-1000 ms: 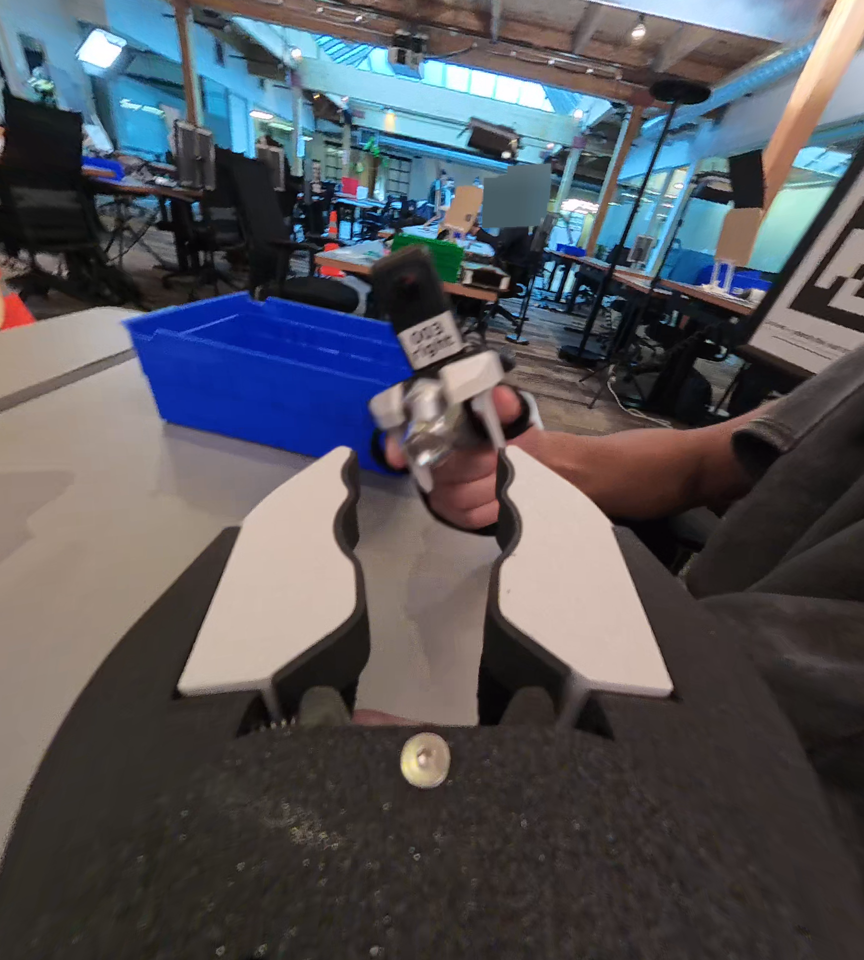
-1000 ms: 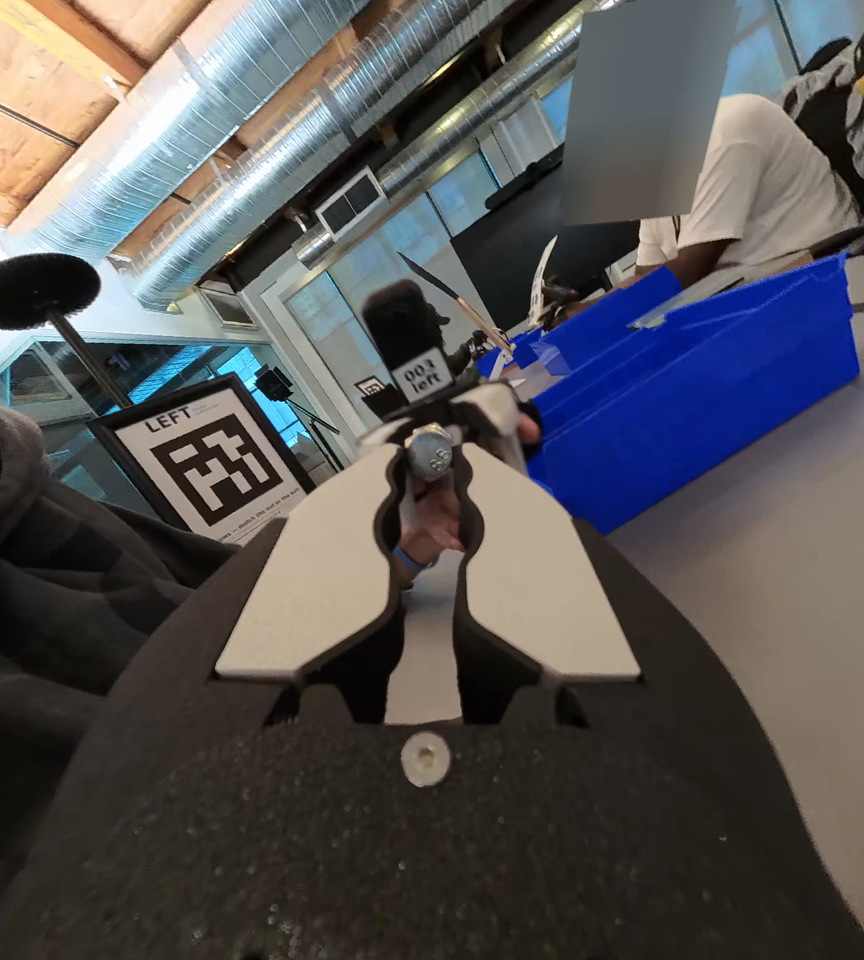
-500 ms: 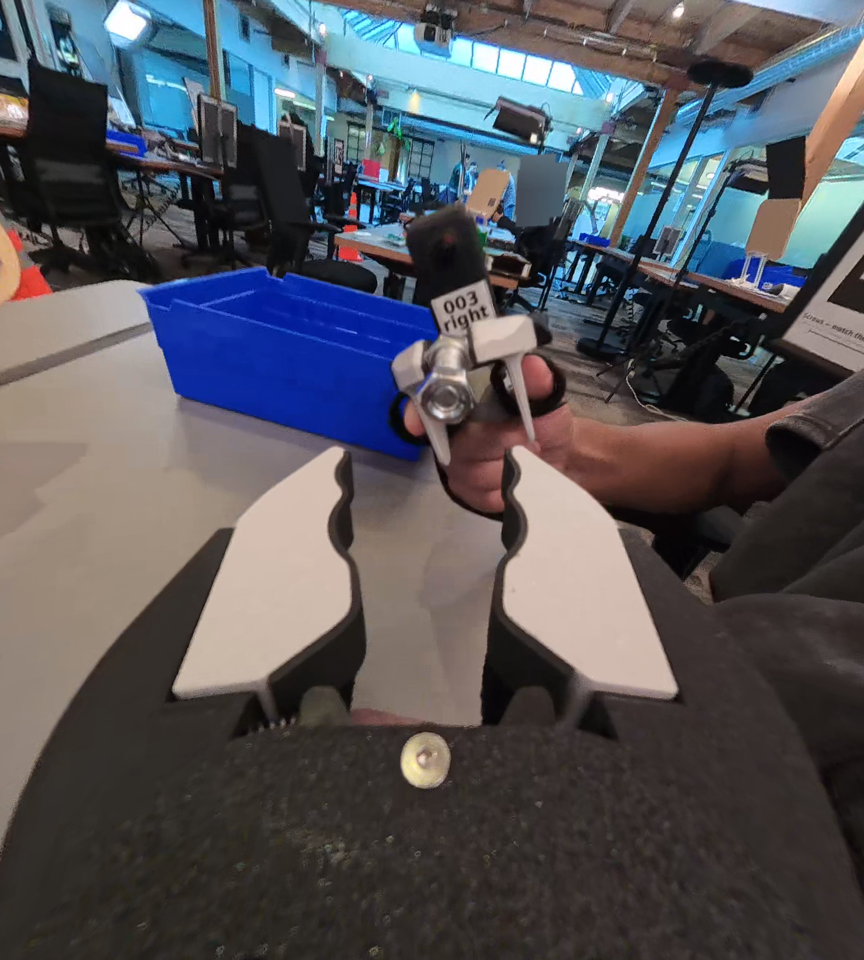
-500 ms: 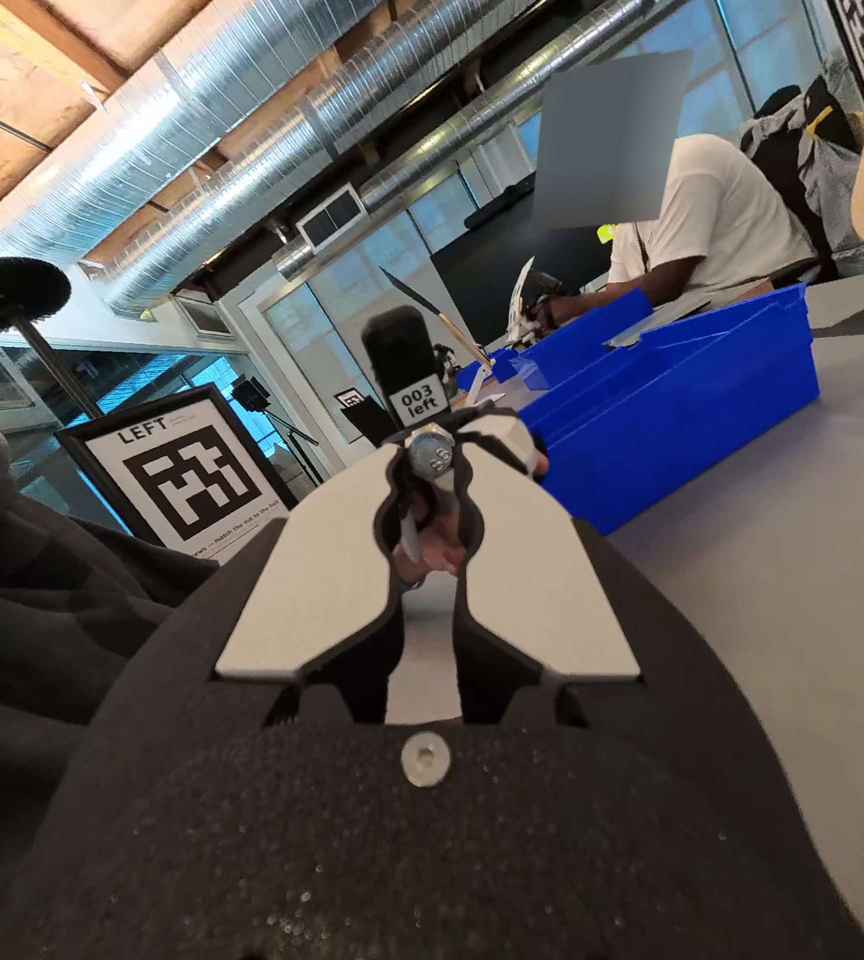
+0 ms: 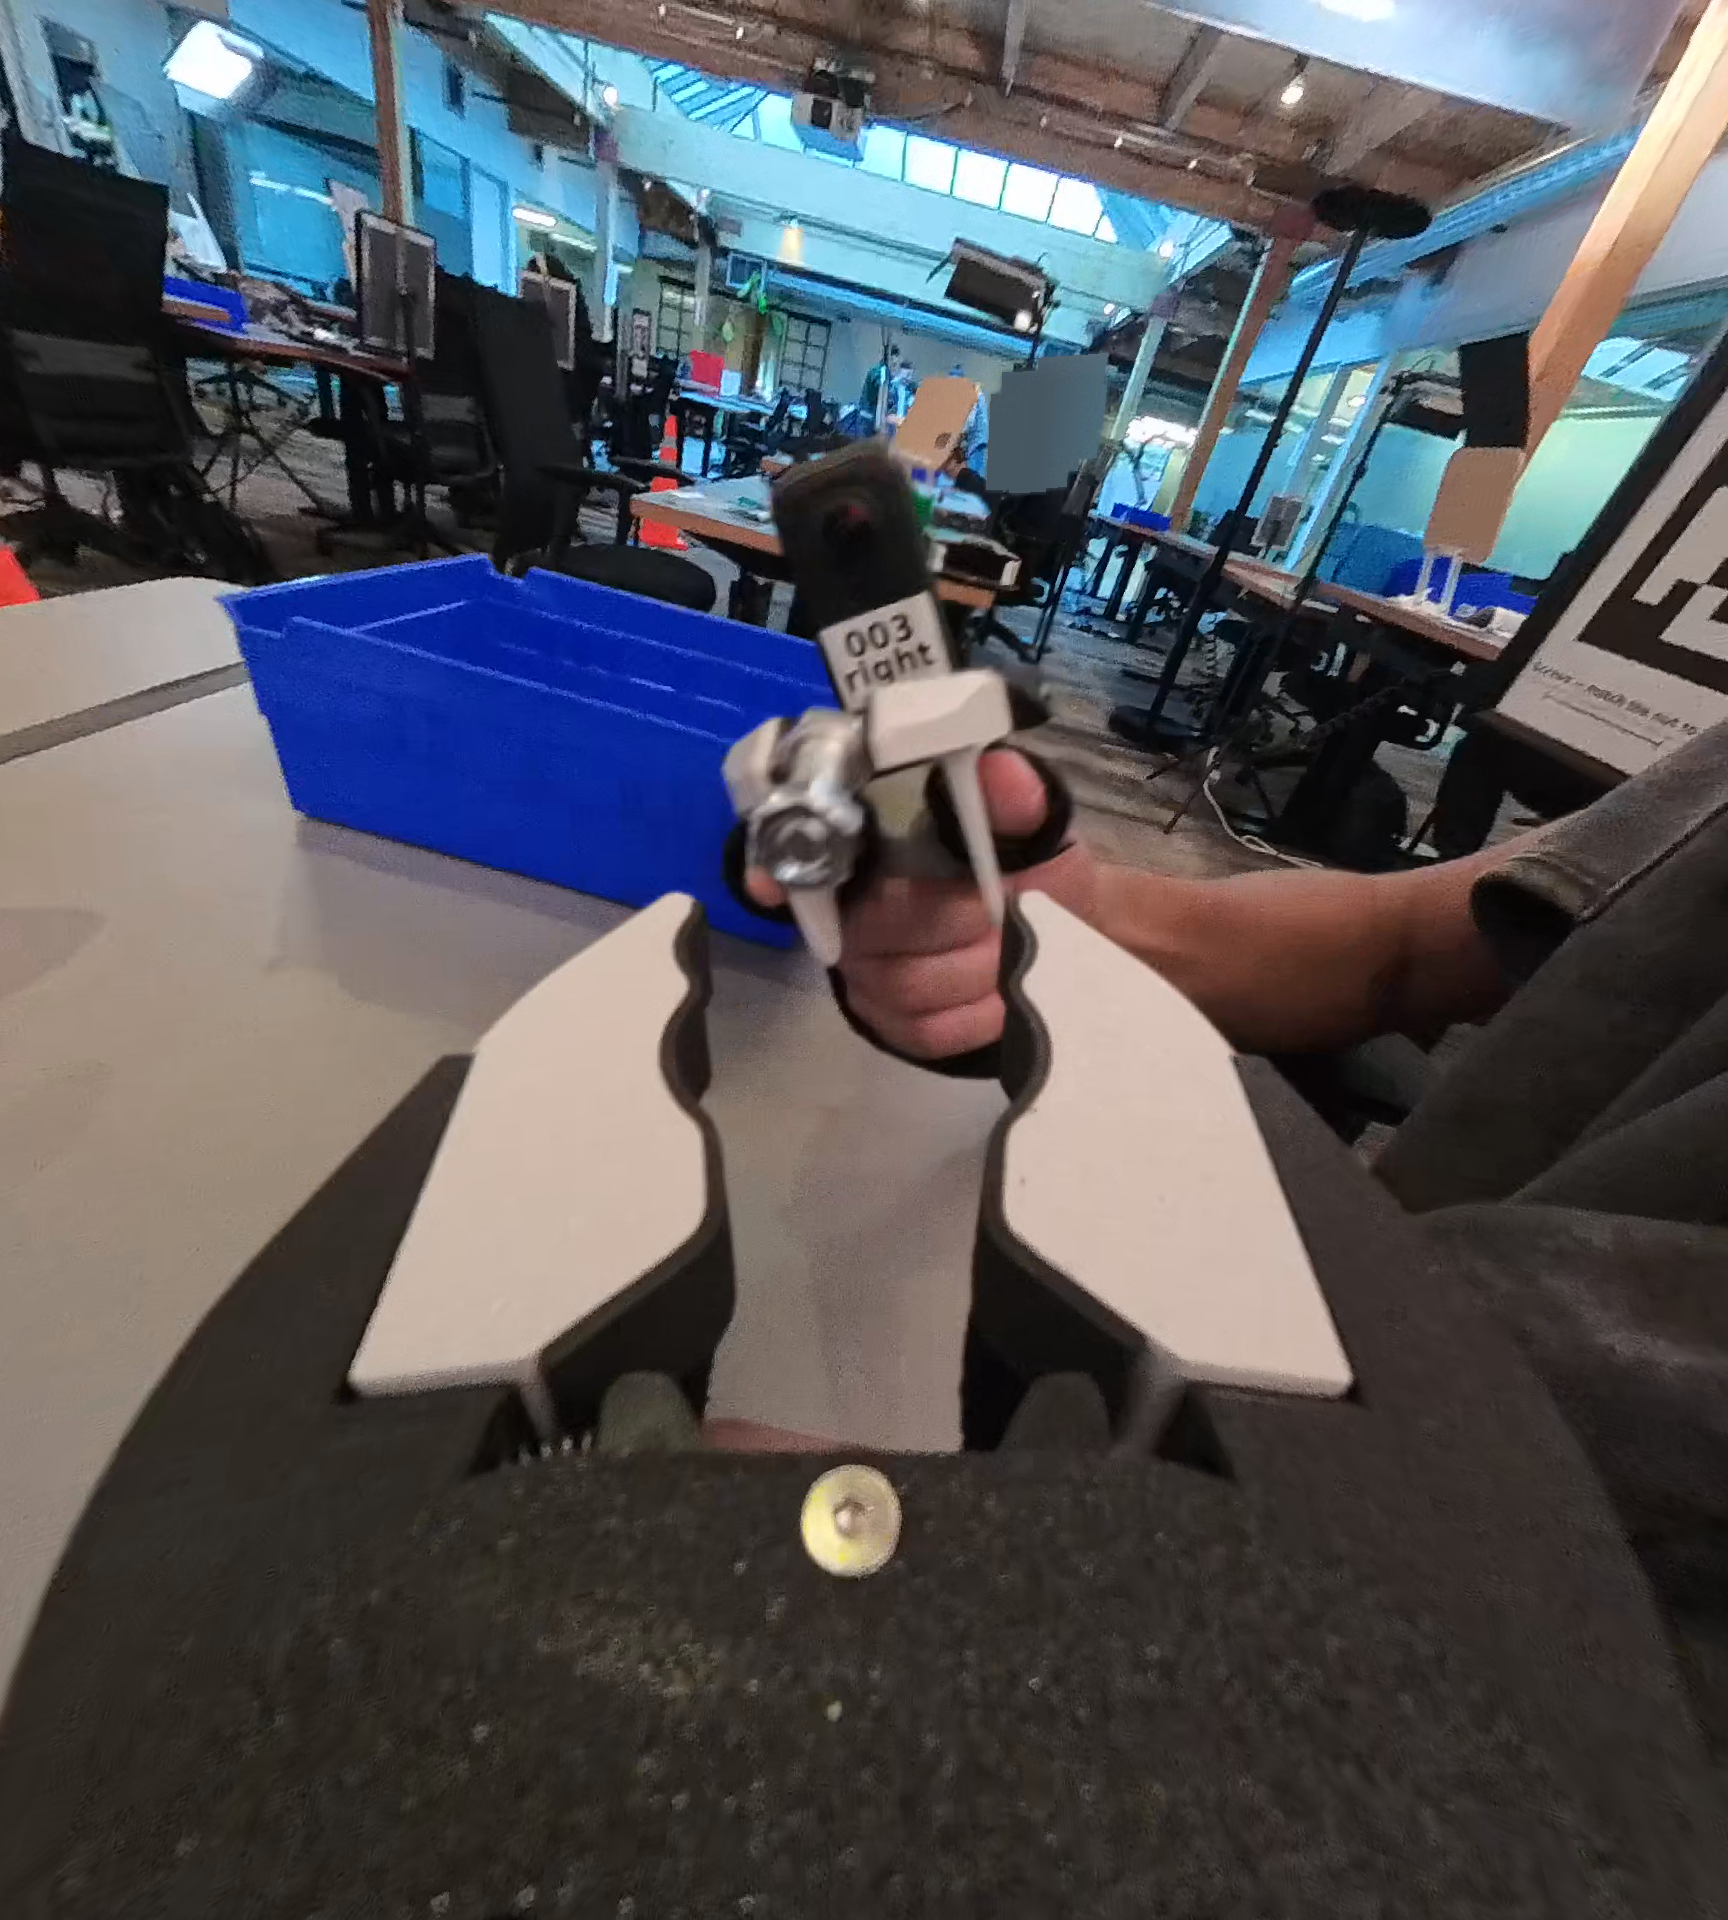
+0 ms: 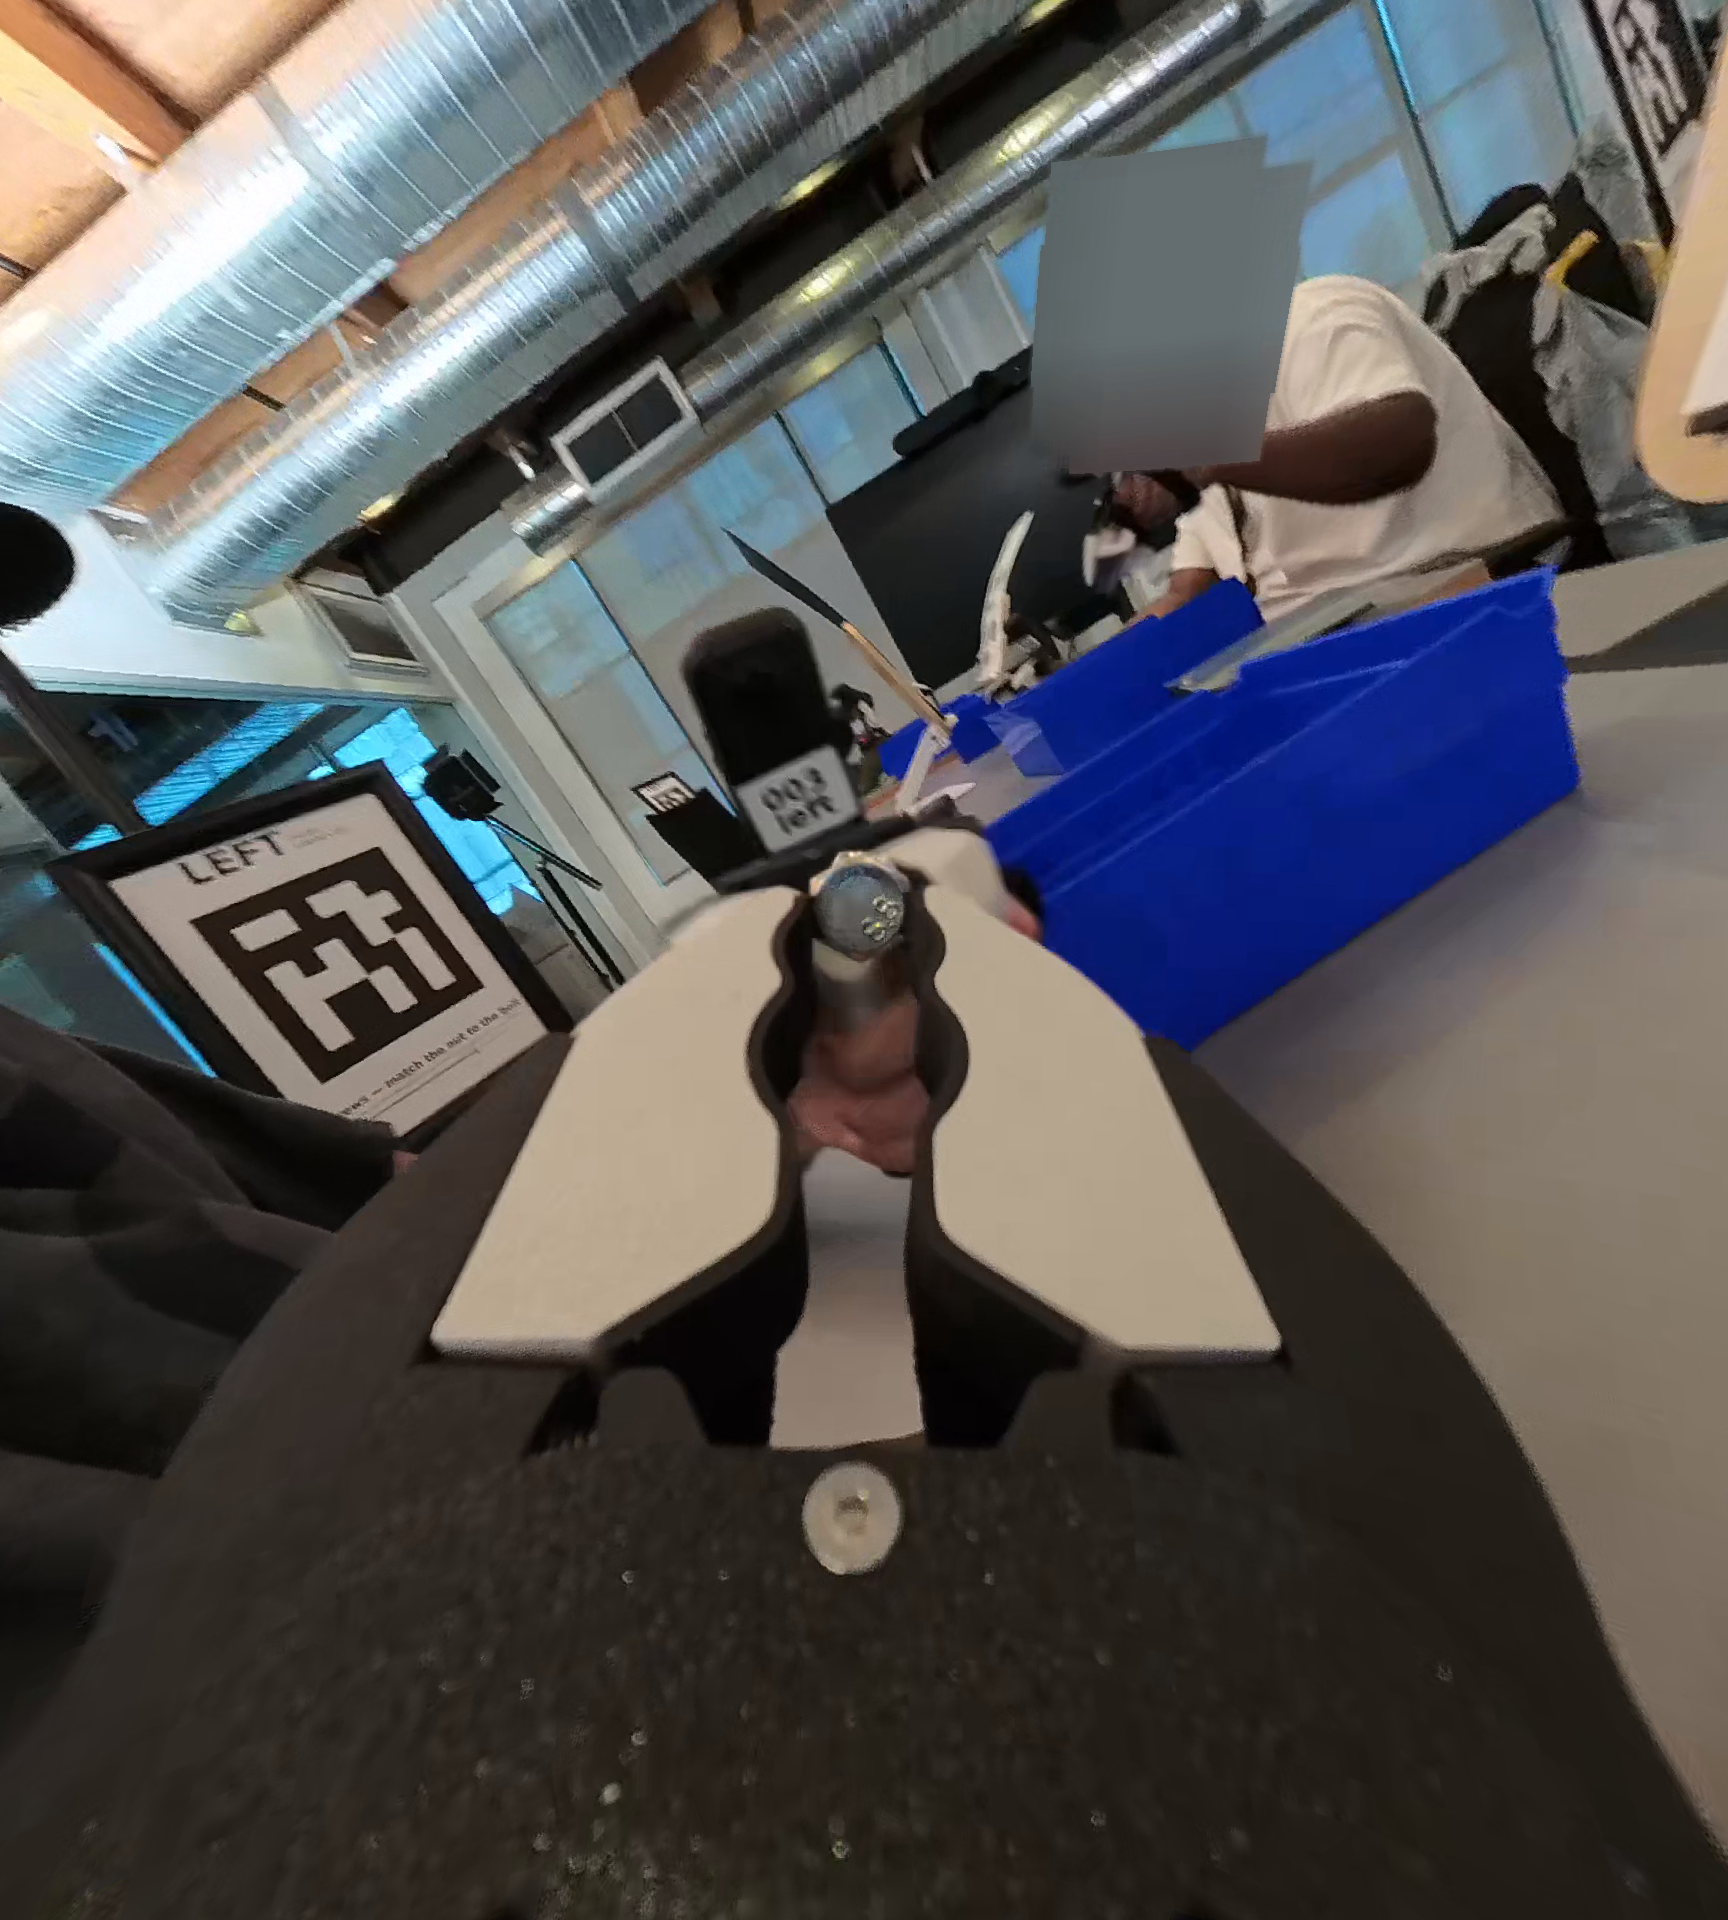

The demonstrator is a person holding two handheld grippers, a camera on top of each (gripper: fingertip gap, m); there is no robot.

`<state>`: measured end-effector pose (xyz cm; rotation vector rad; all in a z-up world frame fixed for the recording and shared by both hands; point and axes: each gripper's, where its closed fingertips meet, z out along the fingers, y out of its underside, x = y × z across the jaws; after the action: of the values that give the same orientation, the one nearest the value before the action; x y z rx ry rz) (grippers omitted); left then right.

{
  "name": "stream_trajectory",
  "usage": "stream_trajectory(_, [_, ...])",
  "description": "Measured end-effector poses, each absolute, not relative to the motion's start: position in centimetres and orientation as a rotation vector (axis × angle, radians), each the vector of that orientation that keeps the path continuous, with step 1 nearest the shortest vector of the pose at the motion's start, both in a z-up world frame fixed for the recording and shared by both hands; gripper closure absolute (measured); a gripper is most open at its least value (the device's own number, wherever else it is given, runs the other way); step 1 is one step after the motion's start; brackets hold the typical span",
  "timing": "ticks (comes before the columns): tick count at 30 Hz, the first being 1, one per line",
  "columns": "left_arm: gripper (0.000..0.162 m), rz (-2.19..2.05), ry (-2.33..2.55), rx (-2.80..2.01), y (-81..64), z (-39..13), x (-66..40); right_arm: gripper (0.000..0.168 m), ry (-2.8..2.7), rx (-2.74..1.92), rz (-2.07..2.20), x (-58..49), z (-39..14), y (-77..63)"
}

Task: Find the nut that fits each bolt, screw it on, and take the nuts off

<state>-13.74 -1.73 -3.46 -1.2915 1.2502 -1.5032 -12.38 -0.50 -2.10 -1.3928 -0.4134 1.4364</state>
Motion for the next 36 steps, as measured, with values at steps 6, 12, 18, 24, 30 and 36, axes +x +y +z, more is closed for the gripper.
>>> stream_trajectory(6, [0.119, -1.548, 1.239, -1.126, -3.5, 0.6, -14.6, 0.151, -0.345, -1.459, 1.472, -11.8, -4.8, 0.5])
stream_trajectory(12, [0.110, -1.527, 1.230, -1.302, -1.4, -3.8, -13.8, 0.150, -0.432, -1.370, 1.483, -12.9, -1.7, -1.1])
stream_trajectory(18, [0.120, -1.614, 1.229, -1.089, -4.5, 1.3, -14.7, 0.151, -0.354, -1.466, 1.471, -12.1, -4.9, 0.5])
stream_trajectory(24, [0.113, -1.507, 1.199, -1.294, -1.0, -3.6, -14.0, 0.151, -0.432, -1.382, 1.481, -12.9, -2.0, -1.1])
stream_trajectory(30, [0.128, -1.631, 1.217, -1.088, -4.6, 0.7, -14.6, 0.151, -0.357, -1.488, 1.442, -12.1, -5.2, 0.7])
stream_trajectory(36, [0.114, -1.548, 1.163, -1.264, -1.4, -2.6, -14.2, 0.150, -0.434, -1.395, 1.471, -12.9, -2.3, -1.1])
